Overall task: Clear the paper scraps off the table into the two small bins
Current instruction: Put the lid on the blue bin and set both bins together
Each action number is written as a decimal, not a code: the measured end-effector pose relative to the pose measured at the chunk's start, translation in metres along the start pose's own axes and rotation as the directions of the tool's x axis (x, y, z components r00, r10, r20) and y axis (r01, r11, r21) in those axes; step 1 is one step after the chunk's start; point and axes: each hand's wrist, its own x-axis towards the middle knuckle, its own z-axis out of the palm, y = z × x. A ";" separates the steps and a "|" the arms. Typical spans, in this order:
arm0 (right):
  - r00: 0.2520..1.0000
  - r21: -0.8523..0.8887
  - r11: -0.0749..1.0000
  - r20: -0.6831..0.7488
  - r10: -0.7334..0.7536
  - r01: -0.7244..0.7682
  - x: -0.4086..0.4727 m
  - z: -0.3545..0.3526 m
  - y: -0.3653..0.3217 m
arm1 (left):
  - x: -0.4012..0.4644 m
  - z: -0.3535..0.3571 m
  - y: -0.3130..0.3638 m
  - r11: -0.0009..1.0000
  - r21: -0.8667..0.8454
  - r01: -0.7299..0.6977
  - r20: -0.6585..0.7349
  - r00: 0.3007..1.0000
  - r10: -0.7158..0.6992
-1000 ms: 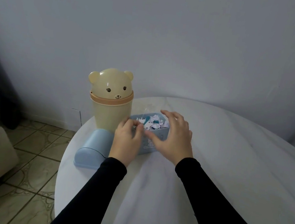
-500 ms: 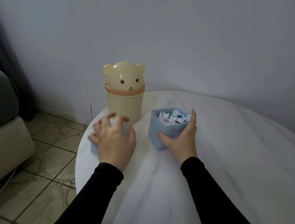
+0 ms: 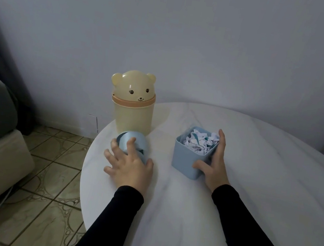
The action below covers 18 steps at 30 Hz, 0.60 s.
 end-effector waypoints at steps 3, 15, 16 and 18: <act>1.000 0.024 1.000 0.003 0.010 -0.010 0.001 0.000 0.003 | 0.003 0.004 0.002 0.999 0.043 0.022 0.026 0.999 -0.023; 0.999 0.054 0.998 0.051 0.016 -0.019 0.002 0.000 0.007 | 0.010 0.015 0.015 0.997 0.072 -0.003 0.018 1.000 0.001; 0.998 0.062 0.998 0.053 0.017 -0.020 0.002 0.000 0.008 | 0.011 0.016 0.016 0.997 0.077 0.004 0.021 1.000 -0.005; 0.998 0.074 0.997 0.061 0.018 -0.022 0.001 0.000 0.009 | 0.012 0.016 0.017 0.998 0.062 0.004 0.007 1.000 -0.004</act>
